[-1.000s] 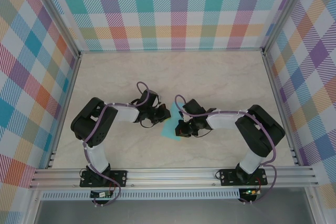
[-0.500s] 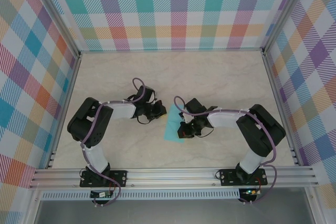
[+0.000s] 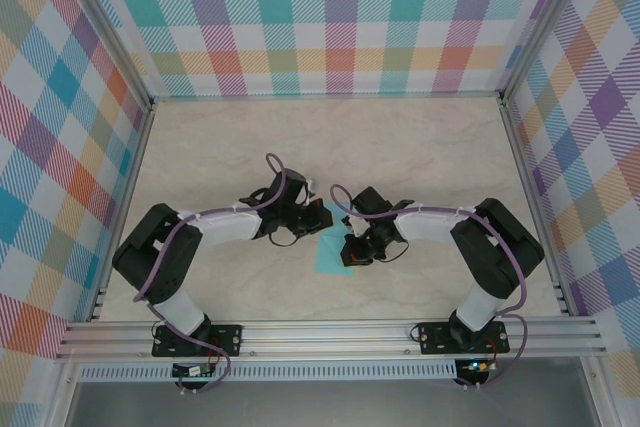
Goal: Fold a paper plane with a square sheet of paper (pick it up from the middle)
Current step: Fold the triangle a second time at the center of the table.
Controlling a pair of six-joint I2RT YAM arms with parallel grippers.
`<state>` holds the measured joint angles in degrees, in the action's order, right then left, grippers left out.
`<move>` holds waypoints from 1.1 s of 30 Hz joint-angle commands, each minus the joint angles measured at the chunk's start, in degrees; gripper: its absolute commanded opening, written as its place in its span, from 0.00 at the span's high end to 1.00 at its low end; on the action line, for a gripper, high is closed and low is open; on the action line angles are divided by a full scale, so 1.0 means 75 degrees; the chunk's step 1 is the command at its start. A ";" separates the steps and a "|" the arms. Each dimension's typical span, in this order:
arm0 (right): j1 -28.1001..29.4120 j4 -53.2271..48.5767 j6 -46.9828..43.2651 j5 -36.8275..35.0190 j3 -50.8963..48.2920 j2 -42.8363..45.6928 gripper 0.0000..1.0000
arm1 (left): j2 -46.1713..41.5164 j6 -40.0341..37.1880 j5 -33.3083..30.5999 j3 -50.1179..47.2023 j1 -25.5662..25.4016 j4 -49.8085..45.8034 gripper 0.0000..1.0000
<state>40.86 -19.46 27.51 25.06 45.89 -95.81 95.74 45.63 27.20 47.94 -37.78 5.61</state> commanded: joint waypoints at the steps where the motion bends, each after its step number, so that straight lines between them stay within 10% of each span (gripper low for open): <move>1: -0.0022 -0.0031 0.0263 -0.0137 0.0074 0.0142 0.96 | 0.0461 0.0195 0.0122 -0.0149 -0.0127 0.0347 1.00; 33: -0.0022 0.0973 0.1432 -0.0049 0.0356 -0.0738 0.91 | 0.0951 0.0020 -0.0693 -0.0801 -0.0135 0.0361 1.00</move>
<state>40.86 -13.23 37.32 25.47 49.23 -99.59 101.45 46.65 25.45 43.90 -38.57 11.14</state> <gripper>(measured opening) 0.095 0.037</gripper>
